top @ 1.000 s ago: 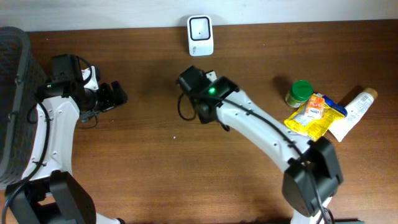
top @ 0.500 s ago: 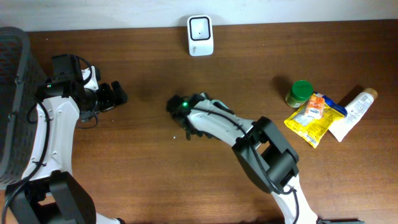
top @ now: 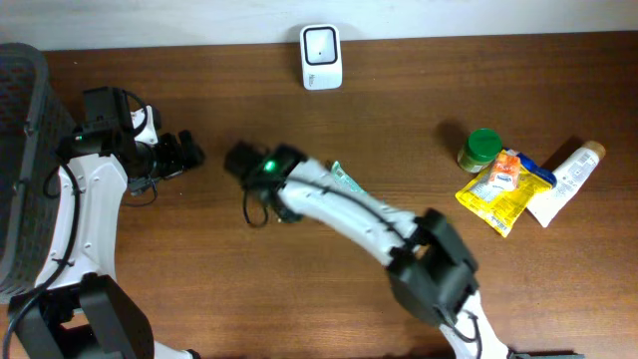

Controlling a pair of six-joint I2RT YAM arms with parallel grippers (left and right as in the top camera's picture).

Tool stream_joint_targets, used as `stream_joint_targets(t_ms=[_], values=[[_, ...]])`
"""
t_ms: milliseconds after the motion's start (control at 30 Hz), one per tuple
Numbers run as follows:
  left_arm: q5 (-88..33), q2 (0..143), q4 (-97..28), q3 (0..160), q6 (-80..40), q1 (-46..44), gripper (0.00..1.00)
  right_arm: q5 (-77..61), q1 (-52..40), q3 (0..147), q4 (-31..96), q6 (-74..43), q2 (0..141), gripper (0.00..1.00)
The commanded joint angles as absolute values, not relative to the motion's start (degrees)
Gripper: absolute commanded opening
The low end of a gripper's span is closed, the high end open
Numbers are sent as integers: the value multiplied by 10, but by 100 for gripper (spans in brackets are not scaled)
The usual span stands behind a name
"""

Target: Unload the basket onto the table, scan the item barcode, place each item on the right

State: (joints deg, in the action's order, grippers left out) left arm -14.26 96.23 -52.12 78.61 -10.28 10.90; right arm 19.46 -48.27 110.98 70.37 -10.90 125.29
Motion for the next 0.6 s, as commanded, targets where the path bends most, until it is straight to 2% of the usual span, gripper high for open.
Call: stream_joint_targets(t_ms=[0,33,100,300,567], values=[[-141,971,-521,785,-102,110,99,64,-409,1146,705,-115,1208,18],[-141,971,-521,785,-102,110,99,41,-387,1145,708,-129,1209,9],[-141,971,-521,785,-102,110,99,7,-342,1144,714,-155,1222,4],[-141,971,-521,785,-102,110,99,-8,-263,1130,693,-169,1270,4],[-141,971,-521,785,-102,110,99,-9,-256,1130,681,-168,1337,4]])
